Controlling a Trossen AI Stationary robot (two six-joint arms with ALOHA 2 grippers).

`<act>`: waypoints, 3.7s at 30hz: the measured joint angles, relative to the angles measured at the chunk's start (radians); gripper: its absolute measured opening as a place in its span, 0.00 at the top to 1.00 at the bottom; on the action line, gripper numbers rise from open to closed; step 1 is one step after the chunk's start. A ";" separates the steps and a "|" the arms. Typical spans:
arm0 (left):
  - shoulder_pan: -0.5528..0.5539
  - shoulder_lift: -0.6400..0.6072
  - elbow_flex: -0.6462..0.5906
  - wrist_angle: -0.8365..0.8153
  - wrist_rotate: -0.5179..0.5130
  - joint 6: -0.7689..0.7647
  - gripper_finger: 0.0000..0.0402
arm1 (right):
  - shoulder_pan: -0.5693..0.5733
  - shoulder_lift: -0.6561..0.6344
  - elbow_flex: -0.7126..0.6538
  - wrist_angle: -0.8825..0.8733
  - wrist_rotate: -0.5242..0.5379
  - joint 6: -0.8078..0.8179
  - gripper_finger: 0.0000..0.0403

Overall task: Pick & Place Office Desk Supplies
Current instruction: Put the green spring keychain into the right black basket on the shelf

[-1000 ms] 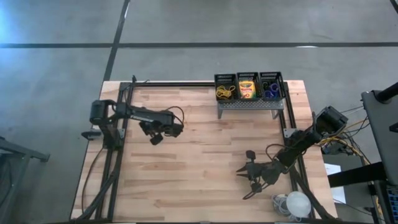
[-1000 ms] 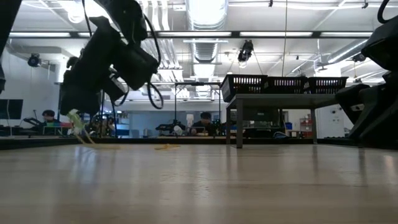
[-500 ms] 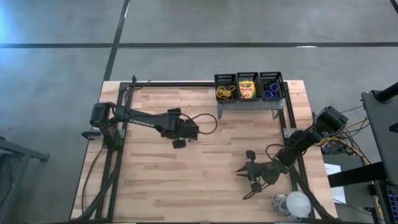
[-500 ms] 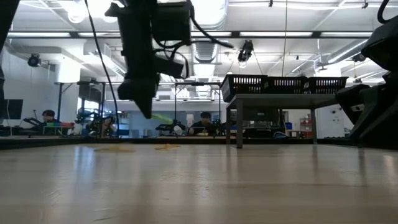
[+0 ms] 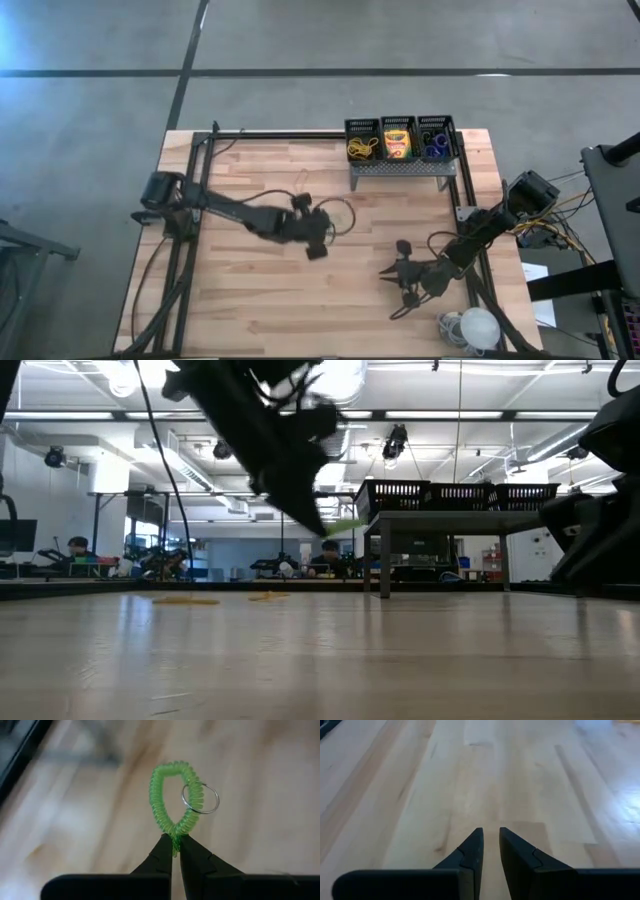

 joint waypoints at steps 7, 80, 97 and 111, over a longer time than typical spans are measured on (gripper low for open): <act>-0.110 0.026 -0.150 0.582 0.033 0.011 0.96 | 0.000 -0.014 -0.002 0.001 0.089 0.001 0.86; -0.163 0.253 -0.069 0.752 0.196 -0.078 0.46 | -0.336 -0.442 0.752 -1.446 -0.084 -0.222 0.94; -0.162 0.253 -0.071 0.742 0.194 -0.077 0.47 | -1.562 -0.355 0.976 -1.824 -0.398 -0.526 0.94; -0.162 0.253 -0.071 0.718 0.194 -0.072 0.47 | -1.671 -0.278 0.970 -1.839 -0.408 -0.609 0.75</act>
